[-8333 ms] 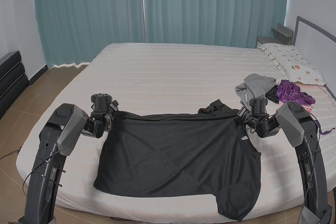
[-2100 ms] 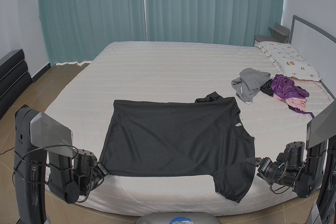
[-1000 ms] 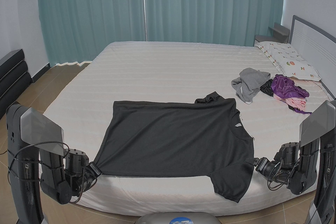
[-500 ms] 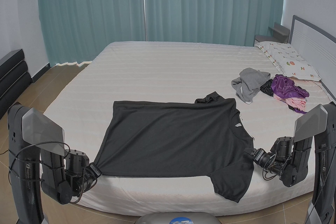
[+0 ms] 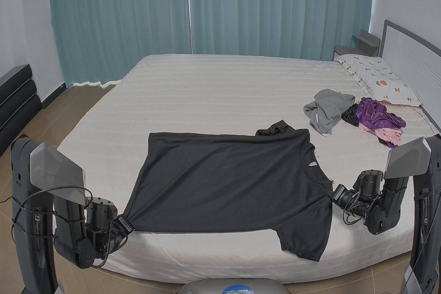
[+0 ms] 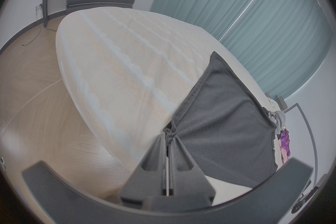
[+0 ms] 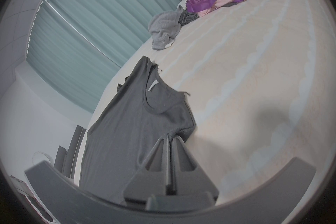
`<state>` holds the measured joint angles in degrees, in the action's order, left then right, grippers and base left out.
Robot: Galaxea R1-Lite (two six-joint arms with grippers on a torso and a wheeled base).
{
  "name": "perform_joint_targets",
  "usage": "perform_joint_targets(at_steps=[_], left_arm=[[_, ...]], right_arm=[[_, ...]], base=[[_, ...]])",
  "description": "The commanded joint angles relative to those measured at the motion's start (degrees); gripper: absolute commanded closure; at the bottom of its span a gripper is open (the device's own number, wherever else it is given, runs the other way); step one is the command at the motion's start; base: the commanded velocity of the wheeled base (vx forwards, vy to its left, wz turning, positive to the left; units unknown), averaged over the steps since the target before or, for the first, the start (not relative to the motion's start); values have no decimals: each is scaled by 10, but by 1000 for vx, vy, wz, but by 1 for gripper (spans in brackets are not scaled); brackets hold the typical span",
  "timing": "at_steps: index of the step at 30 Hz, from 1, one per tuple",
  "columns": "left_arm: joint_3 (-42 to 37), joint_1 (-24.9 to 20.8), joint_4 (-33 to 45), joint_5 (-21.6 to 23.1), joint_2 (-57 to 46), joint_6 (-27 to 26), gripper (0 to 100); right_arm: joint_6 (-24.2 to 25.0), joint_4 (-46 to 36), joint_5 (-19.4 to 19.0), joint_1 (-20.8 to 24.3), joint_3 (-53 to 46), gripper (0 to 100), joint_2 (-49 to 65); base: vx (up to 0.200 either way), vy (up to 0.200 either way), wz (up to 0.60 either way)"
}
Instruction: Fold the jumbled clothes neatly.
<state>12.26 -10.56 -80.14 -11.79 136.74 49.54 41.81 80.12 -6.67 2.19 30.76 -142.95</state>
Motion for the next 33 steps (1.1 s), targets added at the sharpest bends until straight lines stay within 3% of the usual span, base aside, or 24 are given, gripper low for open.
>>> perform_joint_targets(at_steps=[1,9,10,18,27,33], left_arm=[[-2,-1,0,0,1,0,100],[-1,-1,0,0,1,0,100],[-1,-1,0,0,1,0,100],[-1,-2,0,0,1,0,100],[-1,-1,0,0,1,-1,100],[-1,-1,0,0,1,-1,100]], right_arm=[[0,0,0,-4,24,100,7],[-2,-25,-2,-1,33,100,1],[-1,-23,-2,-3,33,0,2],[-3,-15,-26,-9,-19,0,64],[-73,39,-105,10,-156,0,57],[-100,65,-108,33,-178,0,20]], base=[[0,0,0],[0,0,0],[0,0,0],[0,0,0],[0,0,0],[0,0,0]])
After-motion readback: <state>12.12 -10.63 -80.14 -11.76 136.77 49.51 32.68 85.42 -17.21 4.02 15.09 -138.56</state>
